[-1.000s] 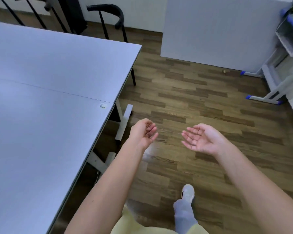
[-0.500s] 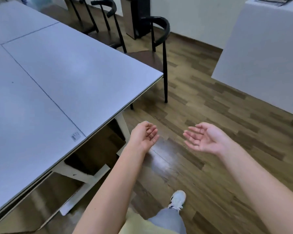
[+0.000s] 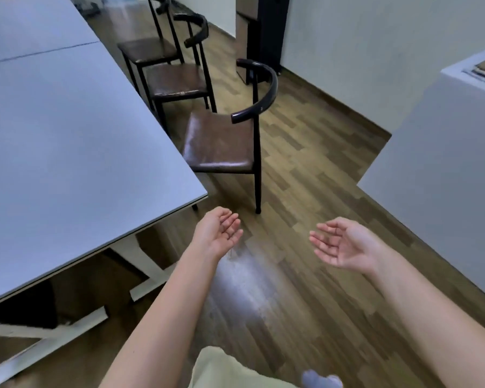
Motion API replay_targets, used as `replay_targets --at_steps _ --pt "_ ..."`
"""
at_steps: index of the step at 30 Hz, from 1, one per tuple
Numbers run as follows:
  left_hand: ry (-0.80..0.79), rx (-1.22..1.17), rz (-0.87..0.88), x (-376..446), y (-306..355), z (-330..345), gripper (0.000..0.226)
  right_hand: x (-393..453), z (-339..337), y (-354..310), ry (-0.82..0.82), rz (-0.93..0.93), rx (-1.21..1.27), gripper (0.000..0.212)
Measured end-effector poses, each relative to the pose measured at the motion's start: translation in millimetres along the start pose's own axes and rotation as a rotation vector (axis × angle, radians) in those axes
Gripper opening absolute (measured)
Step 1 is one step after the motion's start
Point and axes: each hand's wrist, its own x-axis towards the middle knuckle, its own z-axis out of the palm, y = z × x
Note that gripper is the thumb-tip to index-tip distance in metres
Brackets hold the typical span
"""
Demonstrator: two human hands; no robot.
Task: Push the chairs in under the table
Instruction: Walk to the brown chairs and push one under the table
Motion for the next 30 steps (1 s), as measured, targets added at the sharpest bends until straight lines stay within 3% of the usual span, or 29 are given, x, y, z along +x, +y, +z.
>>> replay_targets --at_steps 13,18,21,30 --pt "0.202 -0.379 0.168 100.1 -26.1 235.3 0.011 152.9 -95.4 -277.8 -0.281 0.107 -0.38 0.014" --pt "0.306 -0.452 0.249 147.0 -0.8 302.2 0.011 220.9 -80.2 -358.3 -0.378 0.138 -0.424 0.016" --pt "0.334 -0.486 0.285 190.1 23.8 338.1 0.031 268.1 -58.8 -404.1 -0.414 0.132 -0.479 0.015" --pt "0.325 -0.569 0.189 304.0 133.0 449.3 0.053 376.3 11.2 -575.7 -0.498 0.14 -0.635 0.015"
